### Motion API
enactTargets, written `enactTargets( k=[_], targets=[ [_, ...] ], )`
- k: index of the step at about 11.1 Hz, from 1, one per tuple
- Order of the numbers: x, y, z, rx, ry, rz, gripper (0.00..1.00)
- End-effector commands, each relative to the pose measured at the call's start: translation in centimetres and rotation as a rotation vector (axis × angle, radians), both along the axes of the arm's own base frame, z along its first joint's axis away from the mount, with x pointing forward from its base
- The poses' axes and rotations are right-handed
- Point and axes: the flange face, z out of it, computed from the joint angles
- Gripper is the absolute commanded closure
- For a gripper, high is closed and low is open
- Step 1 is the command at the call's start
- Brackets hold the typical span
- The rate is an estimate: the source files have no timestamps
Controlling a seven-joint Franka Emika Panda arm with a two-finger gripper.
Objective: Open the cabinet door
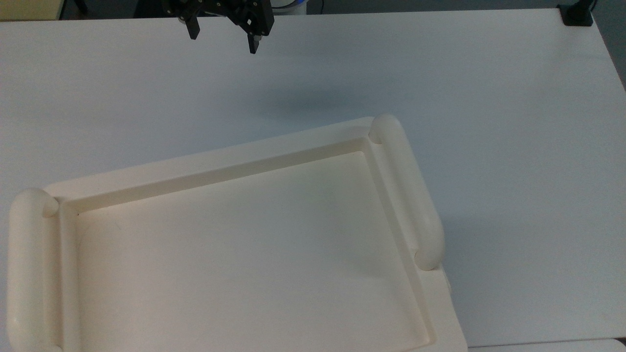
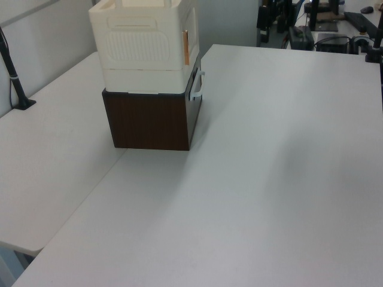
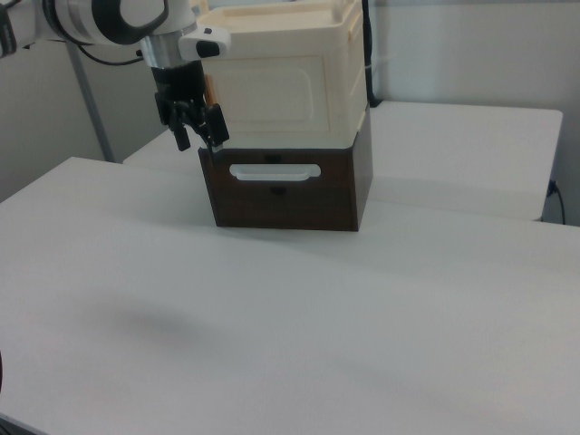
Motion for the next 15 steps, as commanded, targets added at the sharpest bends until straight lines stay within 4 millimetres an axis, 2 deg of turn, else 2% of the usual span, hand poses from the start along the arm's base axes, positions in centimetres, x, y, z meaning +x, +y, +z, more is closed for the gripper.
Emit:
enactTargets(
  k=[1,9,15],
  targets=[
    [-0.9,0.0,0.2,-0.013,0.011,-0.013,0.0],
    [-0.9,0.2,0.0,0.0,0.023,-0.002,0.0],
    [-0.9,1.4,-0.8,0.001,0.057,0.027,0.0]
  ],
)
